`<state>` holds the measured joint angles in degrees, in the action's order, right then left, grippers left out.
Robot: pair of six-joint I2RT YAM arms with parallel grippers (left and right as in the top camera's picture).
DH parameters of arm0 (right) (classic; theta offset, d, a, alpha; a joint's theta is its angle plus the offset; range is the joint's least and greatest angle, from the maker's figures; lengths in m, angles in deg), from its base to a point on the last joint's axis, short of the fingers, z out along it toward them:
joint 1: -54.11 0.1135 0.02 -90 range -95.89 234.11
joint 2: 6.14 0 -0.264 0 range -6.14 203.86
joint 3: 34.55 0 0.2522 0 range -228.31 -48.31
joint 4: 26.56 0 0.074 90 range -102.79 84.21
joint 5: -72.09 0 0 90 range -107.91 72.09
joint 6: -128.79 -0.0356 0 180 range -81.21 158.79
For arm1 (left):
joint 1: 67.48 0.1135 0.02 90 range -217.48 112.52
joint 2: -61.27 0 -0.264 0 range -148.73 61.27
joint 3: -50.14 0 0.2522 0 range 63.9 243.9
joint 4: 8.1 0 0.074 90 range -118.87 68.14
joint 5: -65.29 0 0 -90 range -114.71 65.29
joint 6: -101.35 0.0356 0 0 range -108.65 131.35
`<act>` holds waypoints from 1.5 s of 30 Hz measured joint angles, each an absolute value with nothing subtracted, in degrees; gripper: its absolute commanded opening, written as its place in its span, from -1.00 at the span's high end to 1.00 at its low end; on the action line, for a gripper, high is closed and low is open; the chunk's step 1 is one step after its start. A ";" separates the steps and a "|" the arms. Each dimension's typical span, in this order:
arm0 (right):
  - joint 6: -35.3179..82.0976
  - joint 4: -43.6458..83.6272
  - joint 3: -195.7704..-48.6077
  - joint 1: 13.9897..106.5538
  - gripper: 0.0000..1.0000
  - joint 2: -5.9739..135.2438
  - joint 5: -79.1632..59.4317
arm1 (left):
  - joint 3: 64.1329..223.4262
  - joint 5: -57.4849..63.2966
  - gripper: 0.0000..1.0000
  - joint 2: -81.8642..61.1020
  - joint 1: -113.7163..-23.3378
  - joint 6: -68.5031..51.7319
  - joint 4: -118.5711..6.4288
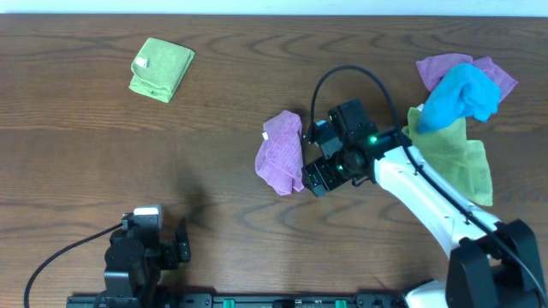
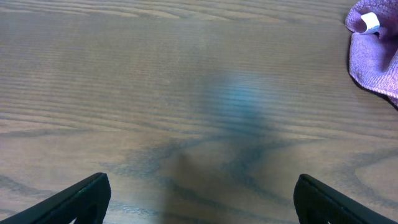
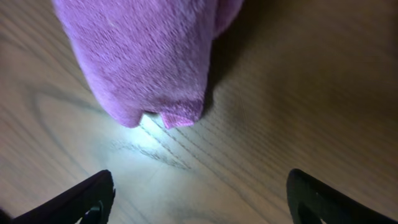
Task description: Fold the cloth
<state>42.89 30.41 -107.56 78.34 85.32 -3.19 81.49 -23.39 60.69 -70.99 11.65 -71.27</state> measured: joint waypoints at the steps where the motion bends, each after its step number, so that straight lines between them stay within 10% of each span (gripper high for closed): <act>1: 42.95 29.51 -106.64 78.34 -0.69 85.32 -3.41 | 81.49 -23.39 -0.90 60.69 -70.99 11.65 -71.27; 28: 43.02 12.99 -99.16 78.34 -0.39 91.57 2.54 | 81.49 -23.39 -0.90 60.69 -70.99 11.65 -71.27; 36: 43.54 11.39 -99.27 78.25 0.97 94.98 5.07 | 81.49 -23.39 -0.90 60.69 -70.99 11.65 -71.27; 45: 41.97 12.81 -99.23 78.25 0.97 95.11 5.18 | 81.49 -23.39 -0.90 60.69 -70.99 11.65 -71.27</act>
<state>41.97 12.81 -99.23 78.25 95.11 5.18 81.49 -23.39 60.69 -70.99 11.65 -71.27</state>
